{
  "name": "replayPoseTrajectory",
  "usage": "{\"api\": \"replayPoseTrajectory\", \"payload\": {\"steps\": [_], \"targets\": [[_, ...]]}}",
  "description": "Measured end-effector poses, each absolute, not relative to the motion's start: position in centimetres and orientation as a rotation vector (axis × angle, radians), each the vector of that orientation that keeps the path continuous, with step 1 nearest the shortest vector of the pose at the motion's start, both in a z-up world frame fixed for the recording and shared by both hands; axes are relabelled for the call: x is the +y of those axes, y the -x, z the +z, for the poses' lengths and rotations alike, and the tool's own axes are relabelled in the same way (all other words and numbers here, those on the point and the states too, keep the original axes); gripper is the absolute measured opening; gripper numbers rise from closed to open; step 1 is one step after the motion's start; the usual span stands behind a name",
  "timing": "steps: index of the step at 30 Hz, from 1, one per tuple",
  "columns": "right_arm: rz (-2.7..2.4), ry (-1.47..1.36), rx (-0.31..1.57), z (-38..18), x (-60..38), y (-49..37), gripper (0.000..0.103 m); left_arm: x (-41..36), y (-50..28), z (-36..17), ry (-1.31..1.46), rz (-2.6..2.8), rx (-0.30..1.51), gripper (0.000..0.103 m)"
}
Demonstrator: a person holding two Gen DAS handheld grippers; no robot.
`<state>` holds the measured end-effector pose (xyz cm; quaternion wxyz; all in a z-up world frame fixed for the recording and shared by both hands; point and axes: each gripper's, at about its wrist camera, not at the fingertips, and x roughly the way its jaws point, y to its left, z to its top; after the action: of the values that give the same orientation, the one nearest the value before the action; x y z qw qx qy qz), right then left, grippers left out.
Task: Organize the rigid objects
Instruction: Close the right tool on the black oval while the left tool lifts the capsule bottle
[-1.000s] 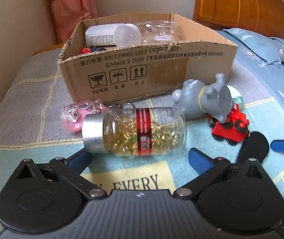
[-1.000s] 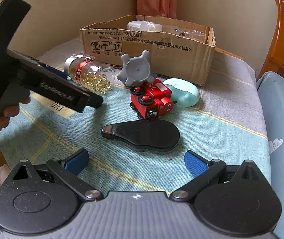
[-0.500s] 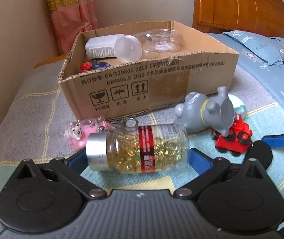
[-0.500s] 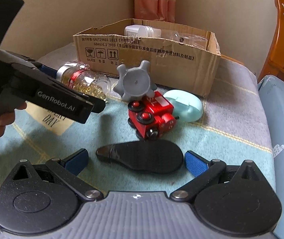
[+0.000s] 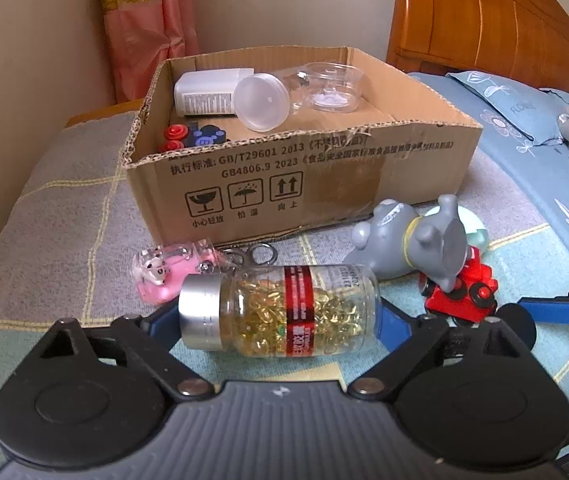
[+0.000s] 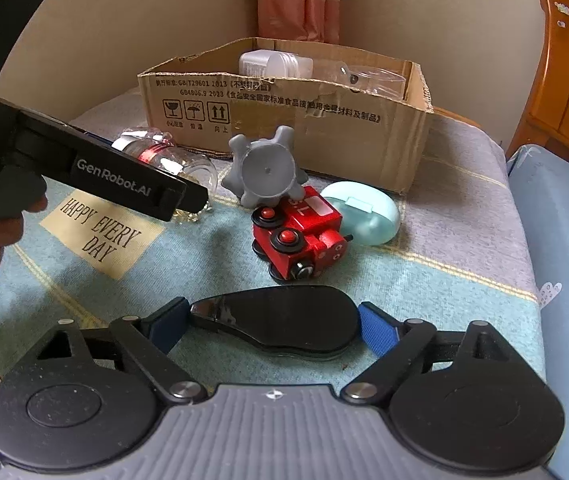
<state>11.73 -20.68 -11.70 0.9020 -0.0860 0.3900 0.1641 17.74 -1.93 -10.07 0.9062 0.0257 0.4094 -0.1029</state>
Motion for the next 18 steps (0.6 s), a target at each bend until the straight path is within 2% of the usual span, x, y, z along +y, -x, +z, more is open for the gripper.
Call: {"api": "replayPoseTrajectory", "payload": {"steps": [9, 18], "targets": [[0.354, 0.188, 0.807, -10.7, -21.5, -11.4, 0.093, -1.4, -17.1, -9.1, -0.095, -0.295, 0.909, 0.093], [0.404, 0.248, 0.791, -7.8, -22.7, -11.3, 0.093, -0.8, -16.4, -5.5, -0.115, -0.382, 0.933, 0.093]]}}
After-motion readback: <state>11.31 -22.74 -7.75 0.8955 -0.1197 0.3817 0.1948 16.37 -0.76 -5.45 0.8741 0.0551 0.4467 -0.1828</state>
